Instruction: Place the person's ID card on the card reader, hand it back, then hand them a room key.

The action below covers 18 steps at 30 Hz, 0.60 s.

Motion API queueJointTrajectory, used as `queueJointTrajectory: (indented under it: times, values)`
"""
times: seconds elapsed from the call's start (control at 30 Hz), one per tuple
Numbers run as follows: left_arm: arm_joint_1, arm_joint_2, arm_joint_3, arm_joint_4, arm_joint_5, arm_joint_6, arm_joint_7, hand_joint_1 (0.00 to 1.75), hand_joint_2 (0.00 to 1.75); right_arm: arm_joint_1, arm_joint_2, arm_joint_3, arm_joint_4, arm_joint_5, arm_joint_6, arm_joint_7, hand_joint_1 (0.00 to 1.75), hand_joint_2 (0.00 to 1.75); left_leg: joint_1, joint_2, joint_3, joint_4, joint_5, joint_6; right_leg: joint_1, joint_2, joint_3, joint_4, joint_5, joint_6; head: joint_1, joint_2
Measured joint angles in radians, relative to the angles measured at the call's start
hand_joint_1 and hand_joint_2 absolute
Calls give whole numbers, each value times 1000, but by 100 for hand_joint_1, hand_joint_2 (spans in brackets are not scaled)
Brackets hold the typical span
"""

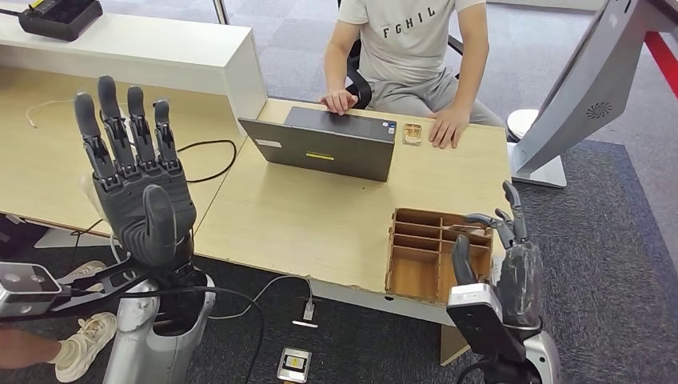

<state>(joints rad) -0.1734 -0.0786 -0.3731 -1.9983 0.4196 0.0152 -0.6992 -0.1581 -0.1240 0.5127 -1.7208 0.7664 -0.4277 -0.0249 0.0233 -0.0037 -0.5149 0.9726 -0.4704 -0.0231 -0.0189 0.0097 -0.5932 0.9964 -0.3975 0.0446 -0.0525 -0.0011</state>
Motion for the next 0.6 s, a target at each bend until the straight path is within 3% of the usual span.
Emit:
queueJointTrajectory:
  times: [0.07, 0.2, 0.37, 0.5, 0.6]
  values:
    - [0, 0, 0, 0, 1, -2, 0, 0, 175, 0, 0, 0, 0, 0, 0, -1, 156, 175, 0, 0, 0, 0, 0, 0, 0, 0, 0, 0, 0, 0, 0, 0]
    - [0, 0, 0, 1, 6, -6, 0, 0, 175, 0, 0, 0, 0, 0, -1, -3, 82, 175, 0, 0, 0, 0, 0, 0, 0, 0, 0, 0, 0, 0, 0, 0]
    - [0, 0, 0, 3, 7, -20, 0, 0, 175, 1, 0, -2, 0, 1, -3, -5, 45, 175, 0, 0, 0, 0, 0, 0, 0, 0, 0, 0, 0, 0, 0, 0]
    - [0, 0, 1, 4, 0, -28, 0, 0, 175, 1, 0, -5, 0, 2, -2, -7, 5, 175, 0, 0, 0, 0, 0, 0, 0, 0, 0, 0, 0, 0, 0, 0]
    - [0, 0, 1, 5, -3, -30, 0, 0, 175, 1, 0, -7, 0, 4, -2, -7, 0, 175, 0, 0, 0, 0, 0, 0, 0, 0, 0, 0, 0, 0, 0, 0]
